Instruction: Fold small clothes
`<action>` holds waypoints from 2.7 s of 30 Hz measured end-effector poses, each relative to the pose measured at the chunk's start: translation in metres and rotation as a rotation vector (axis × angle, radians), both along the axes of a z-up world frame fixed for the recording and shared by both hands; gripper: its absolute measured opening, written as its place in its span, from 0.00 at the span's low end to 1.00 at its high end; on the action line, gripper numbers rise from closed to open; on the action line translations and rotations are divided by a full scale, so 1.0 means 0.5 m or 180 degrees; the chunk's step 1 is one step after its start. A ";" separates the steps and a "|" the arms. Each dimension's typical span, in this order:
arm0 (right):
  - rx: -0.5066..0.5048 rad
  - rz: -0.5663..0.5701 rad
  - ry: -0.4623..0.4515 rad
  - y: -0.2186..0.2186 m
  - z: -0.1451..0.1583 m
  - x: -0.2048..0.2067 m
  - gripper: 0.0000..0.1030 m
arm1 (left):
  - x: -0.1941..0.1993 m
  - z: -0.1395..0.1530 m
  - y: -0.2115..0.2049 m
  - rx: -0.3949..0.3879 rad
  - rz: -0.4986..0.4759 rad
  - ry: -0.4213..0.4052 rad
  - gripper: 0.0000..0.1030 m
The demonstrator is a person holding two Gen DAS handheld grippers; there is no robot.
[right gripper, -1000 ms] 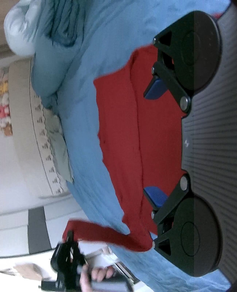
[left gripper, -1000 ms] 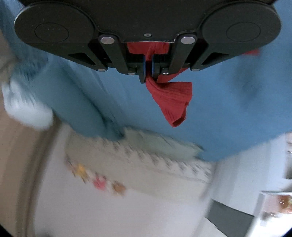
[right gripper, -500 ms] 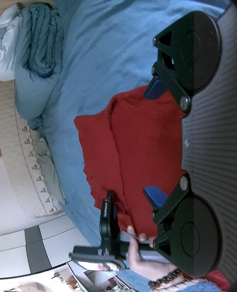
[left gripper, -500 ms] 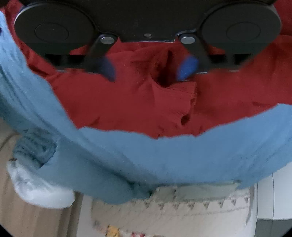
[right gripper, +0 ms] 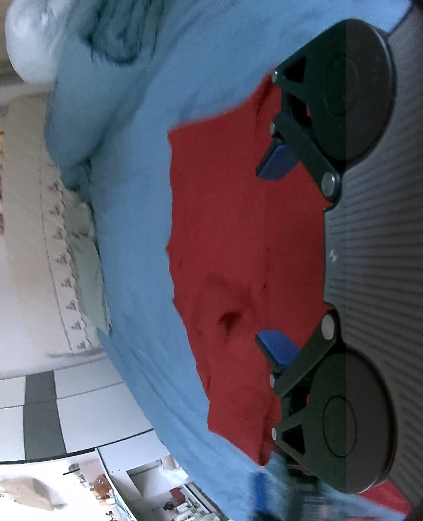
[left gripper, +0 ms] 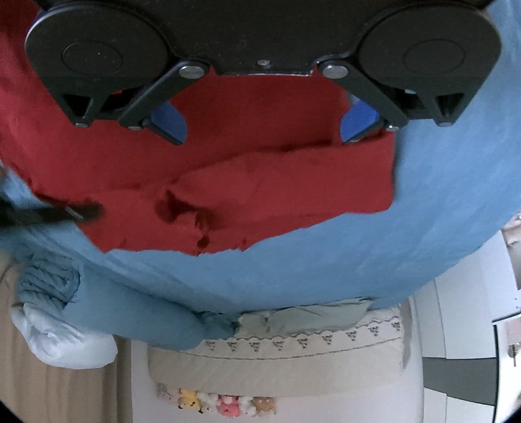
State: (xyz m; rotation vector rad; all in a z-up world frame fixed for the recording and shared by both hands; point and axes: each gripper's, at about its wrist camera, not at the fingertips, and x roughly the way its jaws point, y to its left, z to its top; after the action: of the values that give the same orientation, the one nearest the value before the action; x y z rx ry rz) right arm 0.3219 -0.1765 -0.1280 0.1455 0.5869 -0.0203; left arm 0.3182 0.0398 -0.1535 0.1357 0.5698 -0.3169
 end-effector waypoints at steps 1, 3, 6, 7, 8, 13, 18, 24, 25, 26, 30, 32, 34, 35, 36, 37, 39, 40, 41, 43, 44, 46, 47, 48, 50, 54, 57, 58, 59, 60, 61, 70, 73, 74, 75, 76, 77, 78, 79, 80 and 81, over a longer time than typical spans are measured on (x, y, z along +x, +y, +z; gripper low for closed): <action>-0.0041 0.0033 0.0031 0.019 -0.003 0.032 1.00 | -0.004 -0.007 0.009 -0.0032 -0.0024 0.0017 0.99; -0.0265 0.0112 0.0094 0.061 -0.014 0.097 0.97 | 0.007 -0.010 0.003 -0.0091 -0.0113 0.0148 0.99; -0.0521 0.0275 0.0264 0.111 -0.040 0.186 0.83 | 0.023 -0.001 0.013 -0.0266 -0.0039 0.0148 0.99; -0.0570 0.0310 0.0320 0.124 -0.051 0.211 0.75 | 0.029 -0.001 0.020 -0.0345 -0.0017 0.0187 0.99; -0.0602 0.0309 0.0363 0.133 -0.059 0.232 0.70 | 0.037 -0.003 0.032 -0.0449 0.0006 0.0251 0.99; -0.0242 -0.0031 0.0426 0.108 -0.072 0.281 0.30 | 0.058 -0.022 0.073 -0.0703 0.0110 0.0496 0.99; 0.0331 -0.0425 0.0326 0.036 -0.091 0.234 0.39 | 0.071 -0.009 0.089 -0.1019 0.0064 0.0638 0.99; 0.0492 -0.0279 0.0194 0.026 -0.099 0.189 0.81 | 0.059 -0.005 0.085 -0.0945 -0.0019 0.0589 0.99; 0.0492 -0.0275 0.0181 0.029 -0.101 0.187 0.83 | 0.060 -0.008 0.088 -0.0957 -0.0026 0.0614 0.99; 0.0492 -0.0295 0.0169 0.032 -0.103 0.190 0.83 | 0.063 -0.009 0.086 -0.0992 -0.0039 0.0651 0.99; 0.0532 -0.0661 0.0207 0.038 -0.107 0.210 0.81 | 0.063 -0.009 0.087 -0.1099 -0.0063 0.0708 0.99; 0.0512 -0.0866 0.0244 0.042 -0.107 0.228 0.77 | 0.061 -0.010 0.086 -0.1083 -0.0055 0.0701 0.99; 0.0397 -0.0969 0.0270 0.050 -0.107 0.234 0.68 | 0.062 -0.012 0.088 -0.1099 -0.0054 0.0721 0.99; 0.0355 -0.0996 0.0276 0.054 -0.107 0.231 0.67 | 0.063 -0.014 0.088 -0.1112 -0.0048 0.0737 0.99; 0.0343 -0.1010 0.0268 0.056 -0.108 0.224 0.65 | 0.064 -0.014 0.089 -0.1141 -0.0054 0.0765 0.99; 0.0325 -0.1025 0.0257 0.056 -0.110 0.213 0.62 | 0.066 -0.015 0.091 -0.1171 -0.0062 0.0787 0.99; 0.0261 -0.1039 0.0226 0.056 -0.112 0.191 0.60 | 0.067 -0.014 0.096 -0.1212 -0.0064 0.0804 0.99; 0.0241 -0.1030 0.0210 0.054 -0.111 0.175 0.59 | 0.067 -0.014 0.099 -0.1216 -0.0063 0.0806 0.99; 0.0221 -0.1019 0.0197 0.053 -0.111 0.166 0.59 | 0.068 -0.014 0.100 -0.1215 -0.0058 0.0808 0.99; 0.0239 -0.0980 0.0166 0.049 -0.112 0.160 0.59 | 0.069 -0.013 0.103 -0.1231 -0.0057 0.0809 0.99; 0.0276 -0.0964 0.0146 0.045 -0.113 0.159 0.59 | 0.068 -0.013 0.104 -0.1236 -0.0060 0.0810 0.99; 0.0426 -0.0954 0.0130 0.031 -0.115 0.164 0.59 | 0.069 -0.015 0.105 -0.1234 -0.0059 0.0808 0.99; 0.0524 -0.0976 0.0125 0.022 -0.116 0.167 0.58 | 0.069 -0.016 0.103 -0.1226 -0.0057 0.0806 0.99; 0.0624 -0.1007 0.0119 0.013 -0.116 0.171 0.51 | 0.069 -0.018 0.101 -0.1212 -0.0055 0.0807 0.99; 0.0745 -0.1055 0.0143 -0.003 -0.115 0.180 0.31 | 0.071 -0.022 0.099 -0.1186 -0.0049 0.0822 0.99; 0.0704 -0.0948 0.0106 -0.014 -0.082 0.190 0.22 | 0.071 -0.037 0.101 -0.1145 -0.0050 0.0884 0.99; 0.0489 -0.0756 -0.0098 -0.024 -0.017 0.198 0.21 | 0.073 -0.045 0.100 -0.1093 -0.0030 0.0894 0.99; 0.0392 -0.0709 -0.0186 -0.034 0.010 0.199 0.21 | 0.074 -0.046 0.099 -0.1083 -0.0021 0.0894 0.99; 0.0304 -0.0696 -0.0259 -0.046 0.030 0.198 0.21 | 0.076 -0.046 0.099 -0.1085 -0.0014 0.0893 0.99; 0.0220 -0.0708 -0.0321 -0.060 0.048 0.196 0.21 | 0.077 -0.047 0.101 -0.1093 -0.0008 0.0894 0.99; 0.0154 -0.0746 -0.0367 -0.078 0.061 0.194 0.21 | 0.078 -0.048 0.102 -0.1102 -0.0001 0.0898 0.99; -0.0237 -0.1003 0.0161 -0.190 -0.059 0.200 0.21 | 0.071 -0.052 0.080 -0.0952 0.0000 0.0871 0.99; -0.0124 -0.1141 0.0175 -0.211 -0.077 0.190 0.21 | 0.071 -0.053 0.081 -0.0971 0.0003 0.0878 0.99; -0.0033 -0.1187 0.0166 -0.220 -0.080 0.184 0.21 | 0.072 -0.054 0.083 -0.0986 0.0007 0.0886 0.99; -0.0010 -0.1196 0.0187 -0.226 -0.081 0.183 0.21 | 0.072 -0.054 0.085 -0.0999 0.0010 0.0892 0.99; -0.0038 -0.1186 0.0209 -0.228 -0.083 0.181 0.21 | 0.072 -0.053 0.085 -0.1004 0.0012 0.0895 0.99; -0.0108 -0.1164 0.0245 -0.228 -0.083 0.181 0.22 | 0.072 -0.053 0.085 -0.0999 0.0008 0.0893 0.99; -0.0168 -0.1158 0.0266 -0.230 -0.084 0.179 0.26 | 0.072 -0.053 0.084 -0.0989 0.0004 0.0890 0.99; -0.0226 -0.1180 0.0269 -0.229 -0.081 0.177 0.37 | 0.073 -0.051 0.083 -0.0980 0.0003 0.0888 0.99; -0.0284 -0.1256 0.0235 -0.222 -0.070 0.168 0.45 | 0.072 -0.051 0.082 -0.0973 0.0005 0.0887 0.99; -0.0311 -0.1305 0.0142 -0.214 -0.058 0.157 0.67 | 0.072 -0.050 0.082 -0.0968 0.0009 0.0887 0.99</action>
State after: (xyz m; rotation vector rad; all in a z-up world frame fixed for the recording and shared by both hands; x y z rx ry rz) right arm 0.4005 -0.2833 -0.1571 0.1688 0.5915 -0.4500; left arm 0.3543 0.0807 -0.1787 -0.2060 0.7894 -0.4193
